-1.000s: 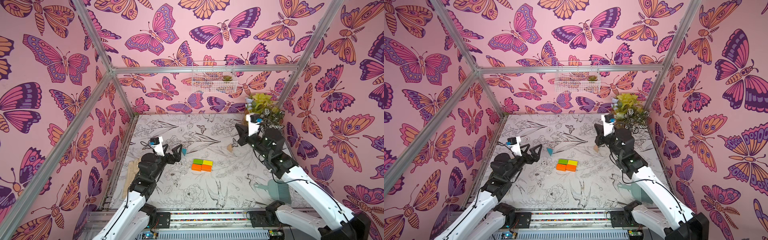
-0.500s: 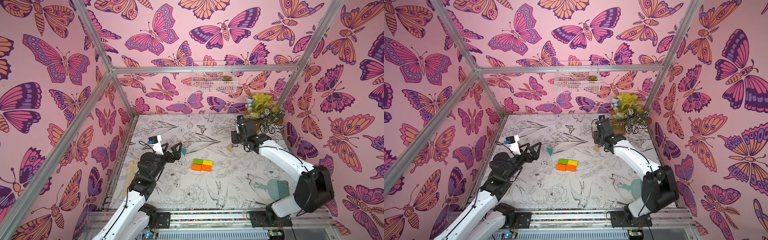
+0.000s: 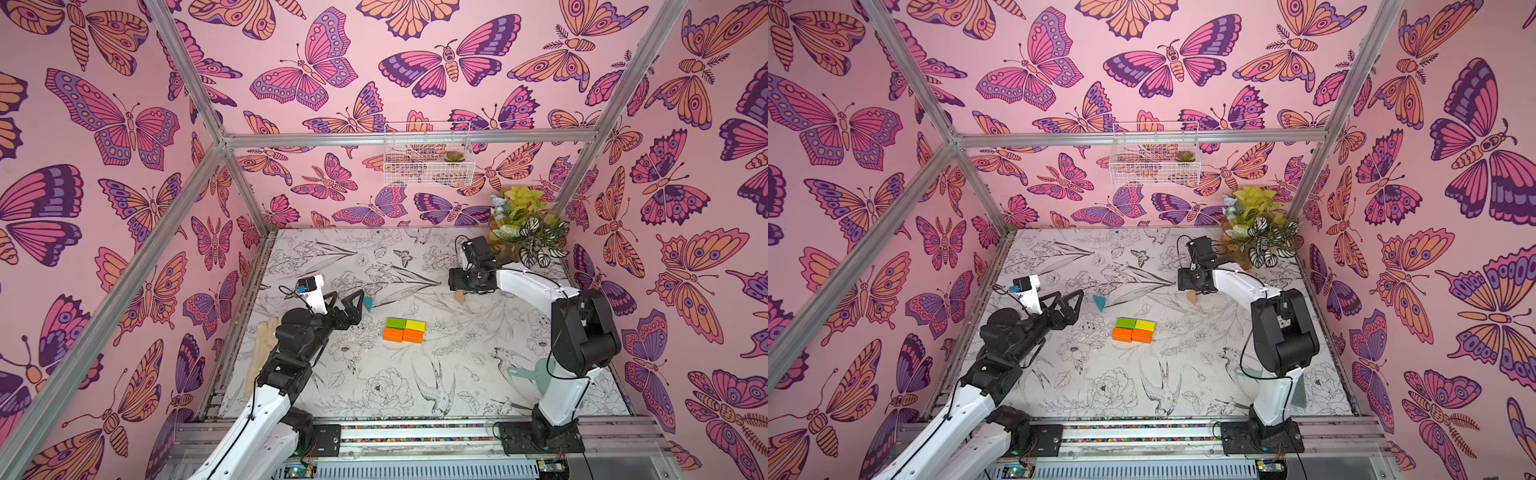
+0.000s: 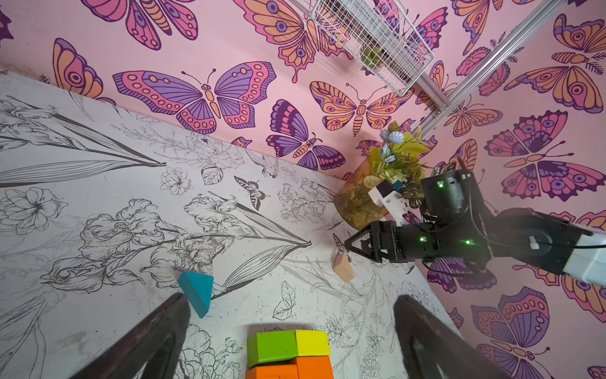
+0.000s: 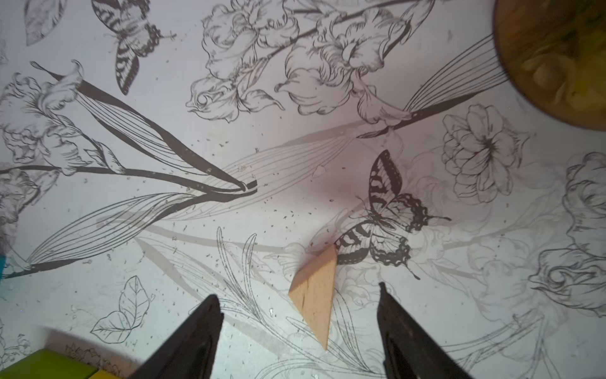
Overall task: Assemble a piece of candy with building blocks
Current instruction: Pick up the building block from the center of the board.
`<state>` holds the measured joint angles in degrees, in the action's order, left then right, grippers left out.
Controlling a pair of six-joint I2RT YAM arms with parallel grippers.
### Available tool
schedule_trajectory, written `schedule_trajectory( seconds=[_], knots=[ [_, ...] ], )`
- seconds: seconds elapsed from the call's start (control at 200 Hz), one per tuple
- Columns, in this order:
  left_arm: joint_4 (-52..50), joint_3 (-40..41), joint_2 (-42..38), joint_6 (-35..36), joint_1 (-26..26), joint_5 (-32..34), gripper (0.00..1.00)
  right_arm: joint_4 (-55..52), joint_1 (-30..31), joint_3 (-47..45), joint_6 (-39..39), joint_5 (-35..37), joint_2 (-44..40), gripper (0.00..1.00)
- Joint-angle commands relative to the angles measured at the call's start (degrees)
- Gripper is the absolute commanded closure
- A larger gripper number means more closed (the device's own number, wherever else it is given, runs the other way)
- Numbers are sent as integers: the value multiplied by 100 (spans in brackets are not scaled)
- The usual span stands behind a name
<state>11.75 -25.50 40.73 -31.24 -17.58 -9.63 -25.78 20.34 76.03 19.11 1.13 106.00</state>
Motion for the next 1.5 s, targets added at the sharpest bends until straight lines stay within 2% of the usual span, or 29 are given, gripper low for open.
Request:
schedule_trajectory(
  seconds=[0.0, 0.476, 0.921, 1.297, 1.497],
  knots=[
    [-16, 95, 9, -71, 31, -77, 0, -438, -12, 328, 128, -1, 208, 27],
    [-16, 97, 190, -172, 36, -125, 0, -247, 1, -35, 224, 12, 489, 32],
    [-18, 150, 182, -187, 36, -118, 0, -313, 14, 8, 189, 107, 606, 44],
    [-21, 177, 174, -189, 34, -118, 0, -286, 38, 8, 154, 98, 661, 48],
    [-19, 198, 163, -198, 35, -109, 0, -270, 46, 24, 156, 106, 669, 54]
  ],
)
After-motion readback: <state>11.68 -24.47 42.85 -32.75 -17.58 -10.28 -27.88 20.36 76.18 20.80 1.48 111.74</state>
